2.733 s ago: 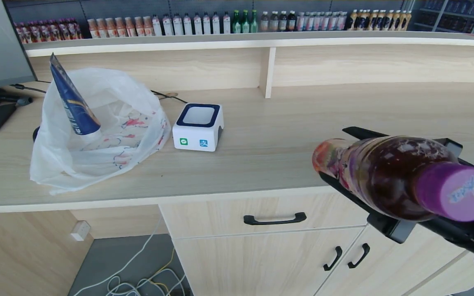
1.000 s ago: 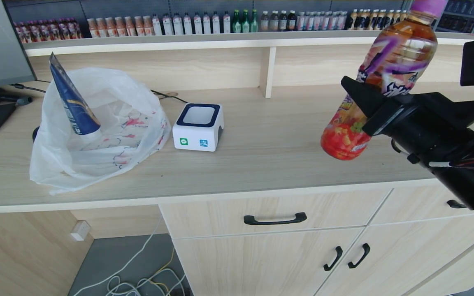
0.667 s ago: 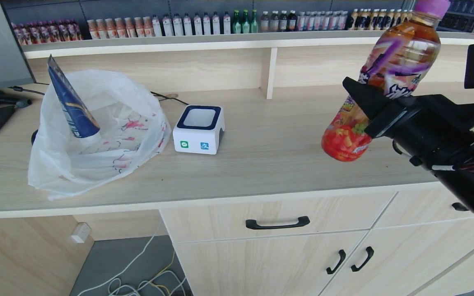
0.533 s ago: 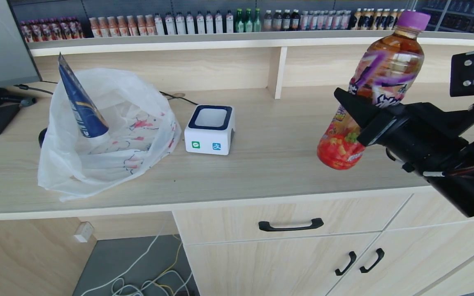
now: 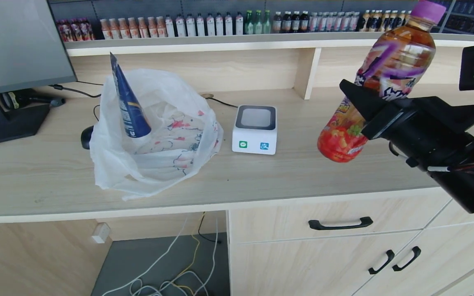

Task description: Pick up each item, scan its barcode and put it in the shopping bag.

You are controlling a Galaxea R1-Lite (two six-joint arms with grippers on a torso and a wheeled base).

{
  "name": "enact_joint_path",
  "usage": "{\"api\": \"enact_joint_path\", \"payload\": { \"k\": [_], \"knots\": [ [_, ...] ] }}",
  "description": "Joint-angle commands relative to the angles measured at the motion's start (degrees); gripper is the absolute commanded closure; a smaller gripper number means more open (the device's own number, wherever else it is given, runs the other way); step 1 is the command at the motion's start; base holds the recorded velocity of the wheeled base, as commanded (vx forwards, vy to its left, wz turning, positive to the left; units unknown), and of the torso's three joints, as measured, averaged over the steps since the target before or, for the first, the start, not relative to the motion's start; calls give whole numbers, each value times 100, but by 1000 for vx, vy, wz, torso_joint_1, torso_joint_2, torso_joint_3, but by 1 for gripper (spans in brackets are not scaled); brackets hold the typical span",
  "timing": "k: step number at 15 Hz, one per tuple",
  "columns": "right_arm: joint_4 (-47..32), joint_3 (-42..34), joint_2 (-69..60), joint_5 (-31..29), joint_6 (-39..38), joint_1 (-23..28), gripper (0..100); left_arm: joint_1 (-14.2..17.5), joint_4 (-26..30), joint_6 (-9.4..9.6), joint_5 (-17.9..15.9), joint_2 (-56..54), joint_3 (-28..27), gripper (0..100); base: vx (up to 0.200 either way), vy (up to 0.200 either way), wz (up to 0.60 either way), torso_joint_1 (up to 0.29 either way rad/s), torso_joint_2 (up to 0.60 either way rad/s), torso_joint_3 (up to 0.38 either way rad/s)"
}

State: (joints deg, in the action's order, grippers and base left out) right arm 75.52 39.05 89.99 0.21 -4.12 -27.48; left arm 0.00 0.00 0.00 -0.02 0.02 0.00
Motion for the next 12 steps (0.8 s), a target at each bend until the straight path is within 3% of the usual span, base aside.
{"api": "enact_joint_path", "payload": {
  "k": [1,8,12],
  "knots": [
    [7,24,45,-3,17,-3,100,0,0,-9,2,-2,0,100,0,0,0,0,0,0],
    [-2,165,133,-12,34,-3,100,0,0,-9,2,-2,0,100,0,0,0,0,0,0],
    [-178,903,414,-38,184,-21,100,0,0,-9,2,-2,0,100,0,0,0,0,0,0]
  ]
}}
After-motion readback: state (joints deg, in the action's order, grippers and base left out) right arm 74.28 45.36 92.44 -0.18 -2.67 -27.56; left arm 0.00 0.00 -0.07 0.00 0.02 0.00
